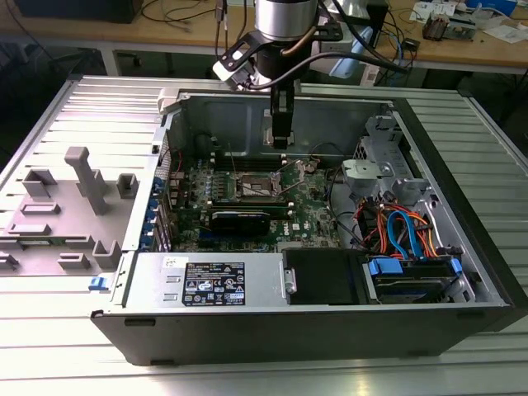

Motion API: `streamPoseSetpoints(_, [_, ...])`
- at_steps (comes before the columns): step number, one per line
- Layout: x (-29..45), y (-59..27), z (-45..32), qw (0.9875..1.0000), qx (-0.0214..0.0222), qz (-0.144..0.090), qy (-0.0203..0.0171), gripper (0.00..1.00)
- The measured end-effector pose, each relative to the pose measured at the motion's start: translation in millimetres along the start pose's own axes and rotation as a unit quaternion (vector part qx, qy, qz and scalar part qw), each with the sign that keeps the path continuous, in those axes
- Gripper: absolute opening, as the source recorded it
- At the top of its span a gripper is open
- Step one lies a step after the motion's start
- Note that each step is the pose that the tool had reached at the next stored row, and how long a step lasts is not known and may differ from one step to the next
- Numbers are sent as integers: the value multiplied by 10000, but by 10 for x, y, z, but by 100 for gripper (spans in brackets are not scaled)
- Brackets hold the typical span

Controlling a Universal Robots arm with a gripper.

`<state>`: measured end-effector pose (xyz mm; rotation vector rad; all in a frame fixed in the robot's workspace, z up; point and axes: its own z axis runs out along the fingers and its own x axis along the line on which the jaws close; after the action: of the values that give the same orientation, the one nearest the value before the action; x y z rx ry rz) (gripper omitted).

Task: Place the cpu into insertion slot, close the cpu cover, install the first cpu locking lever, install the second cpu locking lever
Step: 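Place the cpu into insertion slot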

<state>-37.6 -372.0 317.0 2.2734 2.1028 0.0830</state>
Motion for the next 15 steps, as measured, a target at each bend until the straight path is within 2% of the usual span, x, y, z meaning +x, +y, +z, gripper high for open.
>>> streamPoseSetpoints(10, [0, -3, 41, 10000, 0, -1, 0, 54])
streamPoseSetpoints(15, [-3, -14, 159, 10000, 0, 0, 0, 54])
